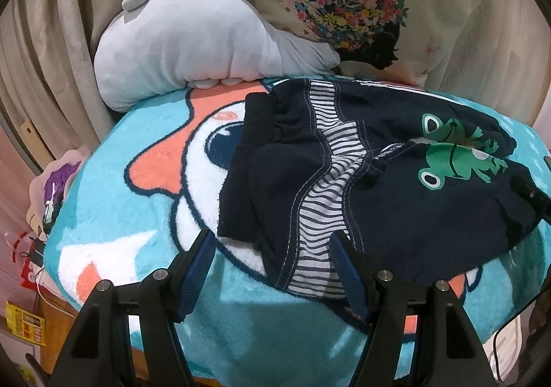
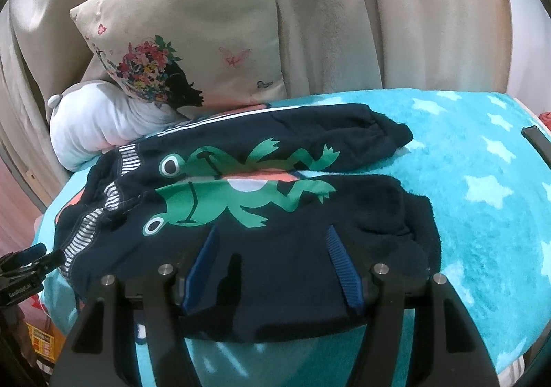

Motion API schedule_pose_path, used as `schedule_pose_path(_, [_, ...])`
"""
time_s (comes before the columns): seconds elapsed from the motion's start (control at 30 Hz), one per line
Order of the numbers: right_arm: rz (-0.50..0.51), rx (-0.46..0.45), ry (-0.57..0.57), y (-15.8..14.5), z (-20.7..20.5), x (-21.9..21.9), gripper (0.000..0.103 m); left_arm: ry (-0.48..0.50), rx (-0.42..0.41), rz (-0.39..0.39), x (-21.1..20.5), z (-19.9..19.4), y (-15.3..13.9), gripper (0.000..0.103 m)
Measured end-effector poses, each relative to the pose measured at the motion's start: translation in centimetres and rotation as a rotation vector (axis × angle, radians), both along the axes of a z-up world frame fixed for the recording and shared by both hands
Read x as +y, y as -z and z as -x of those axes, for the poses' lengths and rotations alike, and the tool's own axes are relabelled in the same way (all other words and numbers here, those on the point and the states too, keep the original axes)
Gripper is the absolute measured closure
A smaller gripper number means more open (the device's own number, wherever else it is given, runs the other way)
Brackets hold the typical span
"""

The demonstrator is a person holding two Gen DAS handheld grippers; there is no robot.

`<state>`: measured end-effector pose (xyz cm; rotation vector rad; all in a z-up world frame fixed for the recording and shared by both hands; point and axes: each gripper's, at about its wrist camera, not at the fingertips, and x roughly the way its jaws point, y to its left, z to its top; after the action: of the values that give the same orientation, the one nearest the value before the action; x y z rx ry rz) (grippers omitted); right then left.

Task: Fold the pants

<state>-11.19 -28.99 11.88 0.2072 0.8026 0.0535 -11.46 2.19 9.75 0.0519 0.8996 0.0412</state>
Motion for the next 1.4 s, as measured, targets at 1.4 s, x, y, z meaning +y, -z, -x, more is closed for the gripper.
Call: schedule_pose_path(1.4, [0.216,0.342,-0.384,2.7,-24.0,0.9,0.032,0.456,0.299,0.214,-3.0,-25.2,2.5,0.029])
